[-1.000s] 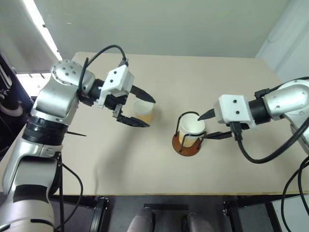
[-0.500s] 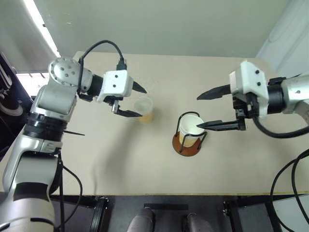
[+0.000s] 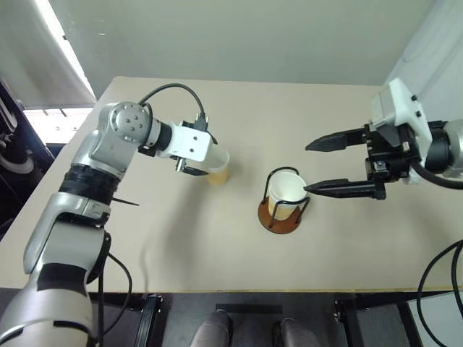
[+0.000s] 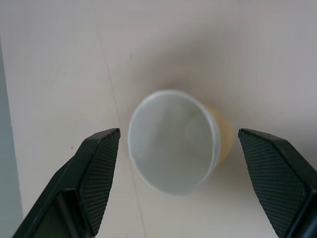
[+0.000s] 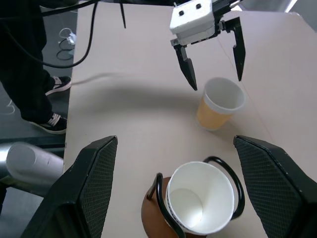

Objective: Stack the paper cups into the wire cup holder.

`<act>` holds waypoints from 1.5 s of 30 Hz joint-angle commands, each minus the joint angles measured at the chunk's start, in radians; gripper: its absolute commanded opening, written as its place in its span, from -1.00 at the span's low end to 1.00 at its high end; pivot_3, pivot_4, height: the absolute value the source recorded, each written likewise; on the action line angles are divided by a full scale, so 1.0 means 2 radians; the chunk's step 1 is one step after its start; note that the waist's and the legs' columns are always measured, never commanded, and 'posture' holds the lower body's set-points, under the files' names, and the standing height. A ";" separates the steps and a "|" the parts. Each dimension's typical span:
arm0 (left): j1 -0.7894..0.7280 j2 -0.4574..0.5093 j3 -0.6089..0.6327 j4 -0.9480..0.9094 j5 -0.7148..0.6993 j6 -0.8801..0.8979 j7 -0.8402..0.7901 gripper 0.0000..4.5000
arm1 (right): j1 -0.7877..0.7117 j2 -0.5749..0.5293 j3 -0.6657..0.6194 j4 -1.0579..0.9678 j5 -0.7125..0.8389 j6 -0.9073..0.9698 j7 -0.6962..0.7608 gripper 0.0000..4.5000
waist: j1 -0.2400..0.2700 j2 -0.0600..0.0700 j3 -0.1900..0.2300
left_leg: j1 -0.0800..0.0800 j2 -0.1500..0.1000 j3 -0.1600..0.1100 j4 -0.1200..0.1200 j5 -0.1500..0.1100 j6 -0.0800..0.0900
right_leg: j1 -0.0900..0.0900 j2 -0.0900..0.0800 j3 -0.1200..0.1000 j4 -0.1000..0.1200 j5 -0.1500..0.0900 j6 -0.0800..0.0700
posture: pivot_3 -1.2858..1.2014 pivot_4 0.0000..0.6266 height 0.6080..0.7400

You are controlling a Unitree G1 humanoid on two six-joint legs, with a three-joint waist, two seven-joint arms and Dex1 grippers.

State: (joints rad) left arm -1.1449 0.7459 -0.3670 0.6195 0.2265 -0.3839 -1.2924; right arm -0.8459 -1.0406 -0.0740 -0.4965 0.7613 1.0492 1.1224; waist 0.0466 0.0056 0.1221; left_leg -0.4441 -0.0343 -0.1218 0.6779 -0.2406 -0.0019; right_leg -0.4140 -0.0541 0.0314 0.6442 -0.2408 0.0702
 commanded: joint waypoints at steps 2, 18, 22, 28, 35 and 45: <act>-0.025 -0.010 -0.004 0.025 0.023 -0.033 0.021 0.83 | 0.004 -0.026 -0.026 0.007 0.009 -0.004 -0.002 0.69 | 0.001 0.000 0.000 | -0.001 0.000 0.000 0.000 0.000 0.000 | -0.001 0.000 0.000 0.000 0.000 0.000 | 0.03 -0.52 1.00; -0.030 -0.044 -0.032 0.071 0.076 -0.058 0.051 0.40 | 0.025 -0.051 -0.031 0.023 0.008 -0.027 -0.010 0.71 | 0.003 0.000 0.000 | -0.003 0.000 0.000 0.000 0.000 0.000 | -0.003 0.000 0.000 0.000 0.000 0.000 | 0.03 -0.52 1.00; -0.040 -0.056 -0.037 0.097 0.088 -0.067 0.071 -0.23 | 0.028 -0.053 -0.034 0.023 0.010 -0.026 -0.013 0.71 | 0.004 0.000 0.000 | -0.003 0.000 0.000 0.001 0.000 0.000 | -0.003 0.000 0.000 0.000 0.000 0.000 | 0.03 -0.52 1.00; -0.048 -0.069 -0.017 0.090 0.041 -0.046 0.024 -1.00 | 0.035 -0.057 -0.037 0.023 0.012 -0.027 -0.015 0.71 | 0.005 0.000 0.000 | -0.003 0.000 0.000 0.001 0.000 0.000 | -0.003 0.000 0.000 0.001 0.000 0.000 | 0.03 -0.52 1.00; -0.032 -0.052 0.003 0.034 -0.018 0.000 -0.055 -1.00 | 0.053 -0.058 -0.047 0.028 0.005 -0.045 -0.020 0.71 | 0.006 0.000 0.000 | -0.004 0.000 0.000 0.001 0.000 0.000 | -0.003 0.000 0.000 0.001 0.000 0.000 | 0.03 -0.52 1.00; -0.018 -0.012 0.022 -0.087 -0.097 0.087 -0.156 -1.00 | 0.087 -0.088 -0.038 0.059 -0.033 -0.114 0.027 0.71 | 0.006 0.000 0.000 | -0.004 0.000 0.000 0.002 0.000 0.000 | -0.003 0.000 0.000 0.001 0.000 0.000 | 0.03 -0.52 1.00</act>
State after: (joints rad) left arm -1.1672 0.7072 -0.3594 0.5080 0.0775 -0.2390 -1.5682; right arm -0.6703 -1.1825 -0.1310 -0.3856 0.7155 0.8551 1.1441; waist 0.0584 0.0056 0.1220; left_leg -0.4521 -0.0342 -0.1215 0.6817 -0.2405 -0.0017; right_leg -0.4202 -0.0539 0.0309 0.6462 -0.2406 0.0708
